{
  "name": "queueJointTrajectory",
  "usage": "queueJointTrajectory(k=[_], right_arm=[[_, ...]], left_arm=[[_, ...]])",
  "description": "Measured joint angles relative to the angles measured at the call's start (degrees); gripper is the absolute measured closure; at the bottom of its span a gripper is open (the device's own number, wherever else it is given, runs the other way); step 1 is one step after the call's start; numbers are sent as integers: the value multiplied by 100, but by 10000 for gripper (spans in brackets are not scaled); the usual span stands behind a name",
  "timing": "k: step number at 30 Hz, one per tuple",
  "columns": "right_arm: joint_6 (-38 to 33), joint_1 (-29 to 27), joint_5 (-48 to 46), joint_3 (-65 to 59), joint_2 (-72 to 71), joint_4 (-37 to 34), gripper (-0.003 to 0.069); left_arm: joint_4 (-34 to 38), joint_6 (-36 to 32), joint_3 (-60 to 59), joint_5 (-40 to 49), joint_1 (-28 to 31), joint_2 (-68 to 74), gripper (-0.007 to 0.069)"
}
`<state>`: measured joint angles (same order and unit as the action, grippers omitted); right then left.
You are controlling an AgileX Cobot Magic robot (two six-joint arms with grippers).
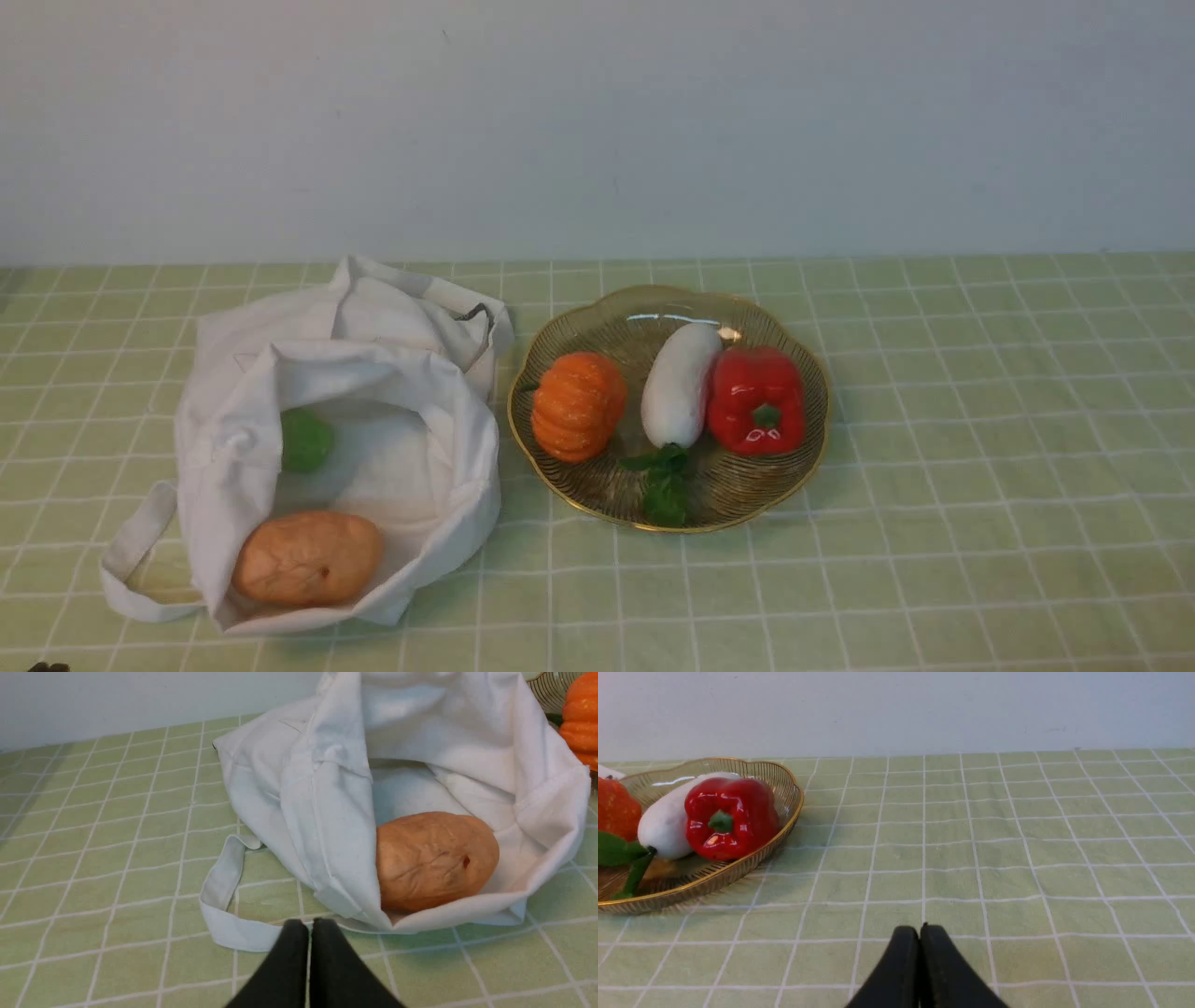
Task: Take vegetables from bag on green coffee tablecloth place on plate.
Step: 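Reach into the cloth bag and grasp the green cucumber with the left gripper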
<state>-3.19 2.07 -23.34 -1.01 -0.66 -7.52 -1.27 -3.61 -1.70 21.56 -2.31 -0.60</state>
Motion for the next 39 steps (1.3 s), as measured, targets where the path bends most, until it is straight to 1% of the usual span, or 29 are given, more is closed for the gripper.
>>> queueJointTrajectory(k=[37,39], right_arm=[[-4,0,0,0,0,0,674],[-4,0,0,0,0,0,674]], left_arm=[[0,0,0,-58,0,0,629],[127,84,0,-60,0,0,629]])
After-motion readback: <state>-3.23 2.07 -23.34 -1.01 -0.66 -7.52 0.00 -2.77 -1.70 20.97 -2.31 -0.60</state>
